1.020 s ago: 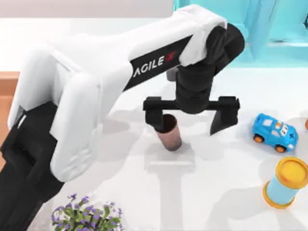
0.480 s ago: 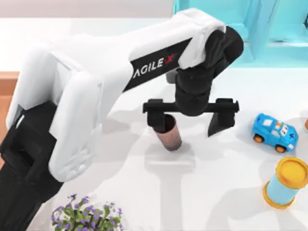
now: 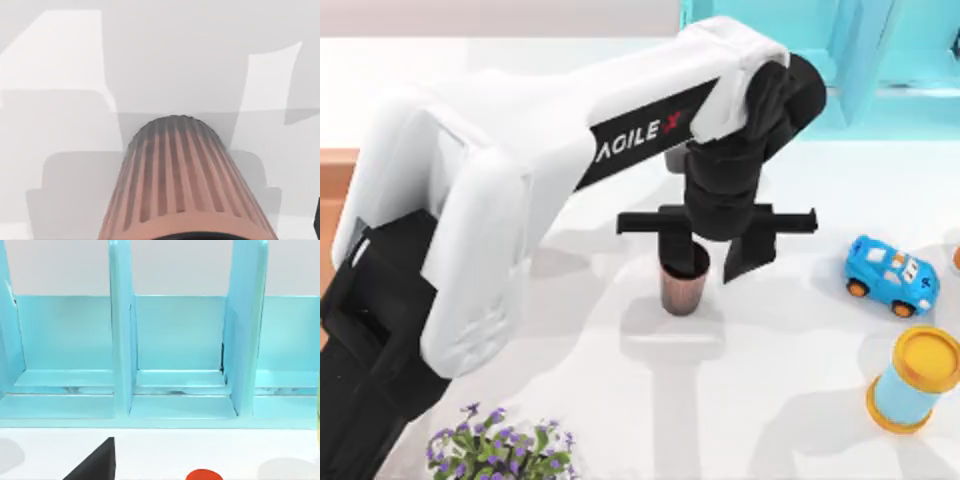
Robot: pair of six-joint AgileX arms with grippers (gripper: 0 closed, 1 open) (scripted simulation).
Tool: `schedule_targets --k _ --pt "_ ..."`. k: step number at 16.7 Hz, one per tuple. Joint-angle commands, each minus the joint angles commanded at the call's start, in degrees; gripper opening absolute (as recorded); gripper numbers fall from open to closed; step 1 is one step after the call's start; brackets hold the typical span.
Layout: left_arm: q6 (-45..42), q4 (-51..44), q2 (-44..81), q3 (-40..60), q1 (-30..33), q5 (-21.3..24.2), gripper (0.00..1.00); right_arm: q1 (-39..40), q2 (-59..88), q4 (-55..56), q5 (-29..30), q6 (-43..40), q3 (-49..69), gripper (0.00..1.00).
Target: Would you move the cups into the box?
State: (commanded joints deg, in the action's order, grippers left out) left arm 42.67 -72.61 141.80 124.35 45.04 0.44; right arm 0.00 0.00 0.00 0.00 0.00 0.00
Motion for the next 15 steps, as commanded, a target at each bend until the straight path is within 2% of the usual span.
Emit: schedule_targets --k 2,3,12,15 --pt "0.0 0.0 0.0 0.0 0.0 0.0 0.02 0.0 0.0 0.0 0.0 0.0 0.0 1.00" --pt "0.0 0.0 0.0 0.0 0.0 0.0 0.00 0.0 0.0 0.0 0.0 0.0 0.0 1.00" --pt "-0.2 -0.2 -0.1 -0.1 -0.2 0.0 0.00 0.0 0.0 0.0 0.0 0.0 0.0 1.00" --pt "-2.5 -2.6 -4.3 -2.4 -2.8 -0.2 0.00 0.0 0.0 0.0 0.0 0.0 0.0 1.00"
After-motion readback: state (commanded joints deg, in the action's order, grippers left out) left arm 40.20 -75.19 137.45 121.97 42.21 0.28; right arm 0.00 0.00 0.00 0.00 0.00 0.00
